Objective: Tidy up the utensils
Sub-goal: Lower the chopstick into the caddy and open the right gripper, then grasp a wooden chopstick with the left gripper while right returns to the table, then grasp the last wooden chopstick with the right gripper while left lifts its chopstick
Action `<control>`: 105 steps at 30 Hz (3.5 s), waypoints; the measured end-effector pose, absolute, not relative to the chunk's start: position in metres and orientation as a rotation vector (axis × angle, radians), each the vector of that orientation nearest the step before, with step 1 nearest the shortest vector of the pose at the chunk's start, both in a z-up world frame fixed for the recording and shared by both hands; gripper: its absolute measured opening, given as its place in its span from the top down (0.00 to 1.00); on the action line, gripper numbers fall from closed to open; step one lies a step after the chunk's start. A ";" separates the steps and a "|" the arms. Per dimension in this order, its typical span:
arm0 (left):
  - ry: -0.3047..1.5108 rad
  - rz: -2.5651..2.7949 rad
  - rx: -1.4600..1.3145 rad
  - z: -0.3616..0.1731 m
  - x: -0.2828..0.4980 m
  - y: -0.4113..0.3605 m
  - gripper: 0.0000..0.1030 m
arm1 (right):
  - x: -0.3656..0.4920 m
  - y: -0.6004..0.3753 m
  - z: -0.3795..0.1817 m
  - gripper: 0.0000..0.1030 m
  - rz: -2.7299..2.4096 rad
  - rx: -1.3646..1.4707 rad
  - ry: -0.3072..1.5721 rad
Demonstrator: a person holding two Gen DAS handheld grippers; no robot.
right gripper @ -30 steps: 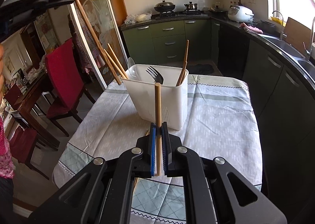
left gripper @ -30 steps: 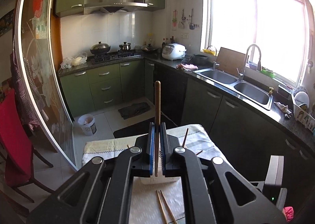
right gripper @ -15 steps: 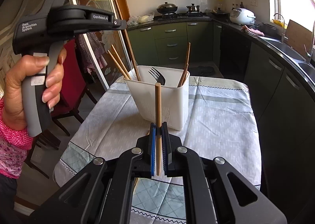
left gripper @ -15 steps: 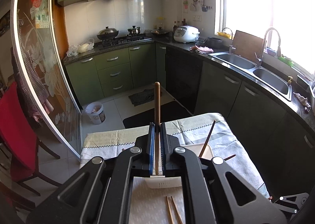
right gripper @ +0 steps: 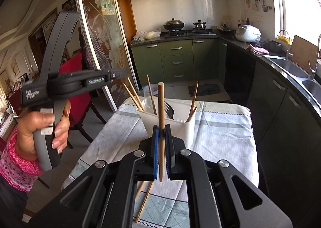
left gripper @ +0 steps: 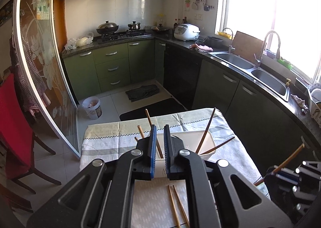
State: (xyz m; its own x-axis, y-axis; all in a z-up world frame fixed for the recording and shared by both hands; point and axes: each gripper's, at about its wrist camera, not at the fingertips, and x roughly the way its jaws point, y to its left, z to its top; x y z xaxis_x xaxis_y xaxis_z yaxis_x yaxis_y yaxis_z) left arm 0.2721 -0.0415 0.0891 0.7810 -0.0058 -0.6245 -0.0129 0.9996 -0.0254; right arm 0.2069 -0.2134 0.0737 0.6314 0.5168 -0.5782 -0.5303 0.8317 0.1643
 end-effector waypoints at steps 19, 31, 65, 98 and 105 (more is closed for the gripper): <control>0.867 -0.020 -0.069 0.011 0.199 0.018 0.77 | 0.324 -0.168 0.109 0.93 0.414 0.018 0.594; 1.008 -0.067 -0.052 -0.032 0.219 -0.014 0.77 | 0.316 -0.174 0.059 0.86 0.487 0.008 0.655; 1.319 0.046 -0.015 -0.159 0.304 -0.087 0.91 | 0.180 -0.286 -0.072 0.71 0.466 0.102 0.796; 0.817 0.005 -0.025 -0.004 0.177 -0.030 0.94 | 0.277 -0.125 -0.154 0.64 0.523 -0.215 1.147; 0.799 0.000 -0.009 -0.004 0.171 -0.030 0.94 | 0.284 -0.100 -0.164 0.62 0.502 -0.277 1.175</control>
